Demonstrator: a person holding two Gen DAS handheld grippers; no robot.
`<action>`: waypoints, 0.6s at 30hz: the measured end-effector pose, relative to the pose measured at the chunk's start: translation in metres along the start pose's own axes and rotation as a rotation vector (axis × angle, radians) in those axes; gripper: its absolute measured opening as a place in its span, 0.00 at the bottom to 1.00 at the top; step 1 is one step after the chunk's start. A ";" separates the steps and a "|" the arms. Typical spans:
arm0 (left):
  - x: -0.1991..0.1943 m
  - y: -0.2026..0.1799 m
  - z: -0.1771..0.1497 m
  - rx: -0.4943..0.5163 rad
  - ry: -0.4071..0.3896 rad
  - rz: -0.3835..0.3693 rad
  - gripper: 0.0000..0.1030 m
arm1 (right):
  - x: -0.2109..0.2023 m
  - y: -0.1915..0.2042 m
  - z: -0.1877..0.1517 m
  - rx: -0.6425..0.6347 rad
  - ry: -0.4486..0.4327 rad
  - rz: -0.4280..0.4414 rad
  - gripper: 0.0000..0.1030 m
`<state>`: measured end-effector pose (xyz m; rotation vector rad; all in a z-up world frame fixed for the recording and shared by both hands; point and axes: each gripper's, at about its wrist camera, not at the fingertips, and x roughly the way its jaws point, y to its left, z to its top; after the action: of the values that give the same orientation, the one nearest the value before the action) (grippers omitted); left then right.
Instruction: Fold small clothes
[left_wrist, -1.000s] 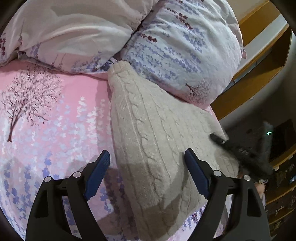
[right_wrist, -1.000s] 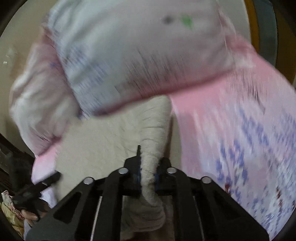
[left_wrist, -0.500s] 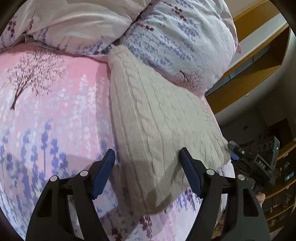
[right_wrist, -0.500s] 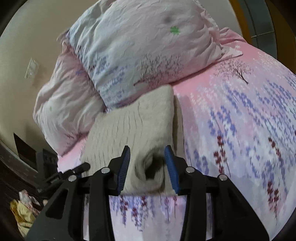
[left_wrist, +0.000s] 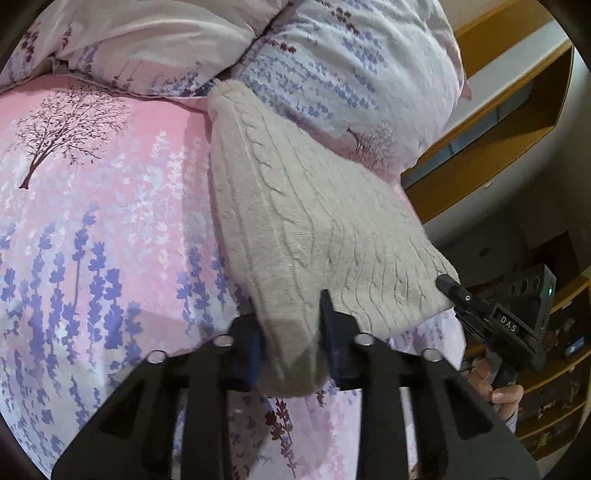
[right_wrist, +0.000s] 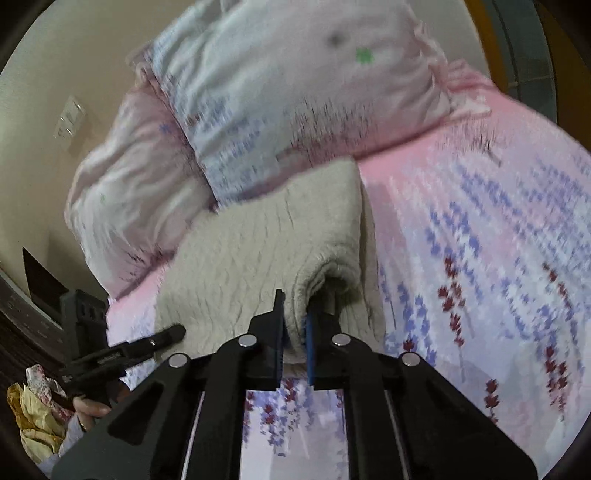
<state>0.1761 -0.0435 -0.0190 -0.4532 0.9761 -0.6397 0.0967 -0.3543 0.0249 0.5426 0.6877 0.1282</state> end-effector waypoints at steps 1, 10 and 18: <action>-0.003 0.000 0.000 0.000 -0.008 -0.008 0.22 | -0.004 0.002 0.001 -0.002 -0.013 0.003 0.08; -0.001 -0.002 -0.008 0.058 0.014 0.046 0.21 | 0.017 -0.025 -0.022 0.052 0.096 -0.094 0.08; -0.006 -0.008 -0.007 0.093 -0.003 0.084 0.38 | 0.017 -0.021 -0.020 0.024 0.104 -0.095 0.25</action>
<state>0.1650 -0.0462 -0.0140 -0.3296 0.9533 -0.6058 0.0957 -0.3582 -0.0083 0.5285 0.8162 0.0597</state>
